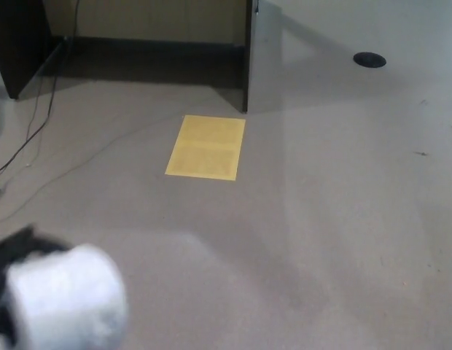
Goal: A person is holding a toilet paper roll and the robot extends its left hand to grab the roll by inserting its thumb into the gap in the middle and brings its hand down by its side. Then it extends its arm again to hand the toilet paper roll back to the person.
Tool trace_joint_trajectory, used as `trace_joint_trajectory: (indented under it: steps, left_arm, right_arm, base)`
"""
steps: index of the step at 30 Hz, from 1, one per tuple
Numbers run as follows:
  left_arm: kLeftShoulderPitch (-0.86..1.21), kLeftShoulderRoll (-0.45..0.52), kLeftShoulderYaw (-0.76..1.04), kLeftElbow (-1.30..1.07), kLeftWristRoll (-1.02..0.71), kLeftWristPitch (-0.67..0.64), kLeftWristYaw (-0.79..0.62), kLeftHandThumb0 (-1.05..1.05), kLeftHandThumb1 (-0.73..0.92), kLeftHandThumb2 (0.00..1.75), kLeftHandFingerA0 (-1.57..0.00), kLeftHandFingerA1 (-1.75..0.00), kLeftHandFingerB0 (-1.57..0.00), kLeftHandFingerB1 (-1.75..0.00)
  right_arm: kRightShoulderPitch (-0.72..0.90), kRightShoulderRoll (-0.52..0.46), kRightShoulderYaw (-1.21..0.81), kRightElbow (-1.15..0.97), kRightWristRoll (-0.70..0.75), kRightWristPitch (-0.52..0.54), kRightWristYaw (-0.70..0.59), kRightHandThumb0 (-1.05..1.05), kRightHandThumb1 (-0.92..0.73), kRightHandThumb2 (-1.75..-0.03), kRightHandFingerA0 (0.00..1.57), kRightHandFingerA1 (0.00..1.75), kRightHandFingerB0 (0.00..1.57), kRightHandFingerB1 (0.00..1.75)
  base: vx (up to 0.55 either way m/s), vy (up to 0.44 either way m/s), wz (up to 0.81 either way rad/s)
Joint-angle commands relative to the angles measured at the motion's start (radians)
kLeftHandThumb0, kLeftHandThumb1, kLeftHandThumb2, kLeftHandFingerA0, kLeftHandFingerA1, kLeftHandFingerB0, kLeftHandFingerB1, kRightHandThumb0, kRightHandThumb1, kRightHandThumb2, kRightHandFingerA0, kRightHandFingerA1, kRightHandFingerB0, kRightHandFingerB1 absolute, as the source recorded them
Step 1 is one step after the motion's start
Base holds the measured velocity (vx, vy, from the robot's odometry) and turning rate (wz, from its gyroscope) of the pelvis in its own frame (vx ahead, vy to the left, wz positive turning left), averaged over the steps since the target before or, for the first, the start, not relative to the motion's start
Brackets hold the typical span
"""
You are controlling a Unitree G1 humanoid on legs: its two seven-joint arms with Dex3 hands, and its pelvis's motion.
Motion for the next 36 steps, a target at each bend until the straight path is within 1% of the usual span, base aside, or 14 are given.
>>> trace_joint_trajectory:
  steps: [1, 4, 6, 9, 11, 13, 18, 20, 22, 24, 27, 29, 35, 36]
  left_arm:
    - [-0.278, -0.035, -0.095, -0.236, -0.008, 0.240, -0.213, -0.07, 0.81, 0.68, -0.74, -1.50, -0.67, -1.26]
    - [-0.363, -0.070, -0.131, -0.238, 0.013, 0.239, -0.216, -0.09, 0.78, 0.69, -0.79, -1.45, -0.71, -1.21]
    - [-0.482, -0.163, -0.205, -0.302, 0.056, 0.356, -0.246, -0.12, 0.77, 0.70, -0.79, -1.56, -0.70, -1.26]
    - [-0.572, -0.245, -0.266, -0.311, 0.091, 0.404, -0.254, -0.16, 0.79, 0.69, -0.66, -1.62, -0.58, -1.36]
    - [-0.626, -0.302, -0.293, -0.305, 0.080, 0.420, -0.256, -0.15, 0.80, 0.68, -0.76, -1.61, -0.65, -1.31]
    - [-0.681, -0.378, -0.339, -0.316, 0.120, 0.451, -0.243, -0.17, 0.79, 0.72, -0.70, -1.64, -0.62, -1.35]
    - [-0.725, -0.444, -0.371, -0.337, 0.147, 0.529, -0.256, -0.20, 0.79, 0.74, -0.71, -1.65, -0.62, -1.37]
    - [-0.716, -0.518, -0.432, -0.370, 0.165, 0.545, -0.251, -0.18, 0.81, 0.70, -0.79, -1.58, -0.73, -1.21]
    - [-0.695, -0.544, -0.459, -0.385, 0.179, 0.552, -0.250, -0.21, 0.78, 0.70, -0.83, -1.59, -0.73, -1.28]
    - [-0.674, -0.572, -0.509, -0.377, 0.209, 0.516, -0.232, -0.23, 0.73, 0.61, -0.81, -1.57, -0.81, -1.02]
    - [-0.650, -0.604, -0.555, -0.385, 0.234, 0.527, -0.227, -0.17, 0.68, 0.63, -0.82, -1.59, -0.81, -1.14]
    - [-0.624, -0.623, -0.601, -0.402, 0.246, 0.528, -0.236, -0.13, 0.70, 0.63, -0.87, -1.52, -0.86, -0.94]
    - [-0.586, -0.620, -0.652, -0.439, 0.302, 0.499, -0.216, -0.11, 0.69, 0.61, -0.79, -1.39, -0.74, -1.21]
    - [-0.584, -0.620, -0.654, -0.442, 0.304, 0.500, -0.218, -0.17, 0.64, 0.65, -0.81, -1.37, -0.78, -1.15]
  right_arm:
    - [0.008, -0.005, -0.006, 0.004, 0.007, 0.008, 0.006, -0.36, -0.63, -0.59, 0.77, 0.56, 0.65, 0.44]
    - [0.008, -0.003, -0.006, 0.003, 0.006, 0.003, 0.002, -0.37, -0.63, -0.59, 0.78, 0.56, 0.65, 0.45]
    - [0.017, 0.000, -0.003, -0.003, 0.004, 0.000, -0.003, -0.37, -0.63, -0.59, 0.77, 0.55, 0.66, 0.44]
    - [0.016, -0.003, 0.001, -0.002, -0.002, 0.001, -0.007, -0.36, -0.63, -0.59, 0.78, 0.55, 0.65, 0.43]
    - [0.009, -0.004, 0.000, -0.002, 0.000, 0.000, -0.005, -0.36, -0.63, -0.59, 0.79, 0.56, 0.65, 0.44]
    - [0.003, -0.005, 0.001, -0.001, -0.002, 0.003, -0.005, -0.37, -0.63, -0.59, 0.81, 0.61, 0.66, 0.44]
    - [-0.005, -0.006, 0.002, 0.000, -0.003, 0.007, -0.003, -0.38, -0.62, -0.59, 0.82, 0.64, 0.67, 0.44]
    - [0.013, -0.005, 0.014, -0.002, -0.014, 0.000, -0.005, -0.37, -0.62, -0.59, 0.80, 0.57, 0.65, 0.43]
    - [0.019, -0.002, 0.028, -0.001, -0.026, -0.007, -0.019, -0.37, -0.63, -0.59, 0.79, 0.56, 0.65, 0.43]
    - [0.018, -0.001, 0.029, -0.001, -0.021, -0.001, -0.013, -0.38, -0.63, -0.60, 0.79, 0.61, 0.66, 0.44]
    - [0.022, 0.004, 0.026, 0.000, -0.010, 0.000, -0.006, -0.38, -0.63, -0.60, 0.80, 0.65, 0.67, 0.44]
    - [0.017, 0.006, 0.026, -0.001, -0.008, -0.002, 0.001, -0.38, -0.64, -0.60, 0.78, 0.61, 0.65, 0.44]
    - [-0.003, 0.011, 0.035, -0.001, -0.017, 0.004, -0.005, -0.37, -0.64, -0.60, 0.79, 0.59, 0.65, 0.44]
    - [-0.004, 0.010, 0.038, -0.001, -0.020, 0.004, -0.006, -0.38, -0.64, -0.60, 0.78, 0.60, 0.65, 0.44]
  base:
    - [0.00, 0.000, 0.00]
    - [0.00, 0.000, 0.00]
    - [0.00, 0.000, 0.00]
    - [0.00, 0.000, 0.00]
    - [0.00, 0.000, 0.00]
    - [0.00, 0.000, 0.00]
    - [0.00, 0.000, 0.00]
    - [0.00, 0.000, 0.00]
    - [0.00, 0.000, 0.00]
    - [0.00, 0.000, 0.00]
    - [0.00, 0.000, 0.00]
    - [0.00, 0.000, 0.00]
    - [0.00, 0.000, 0.00]
    - [0.00, 0.000, 0.00]
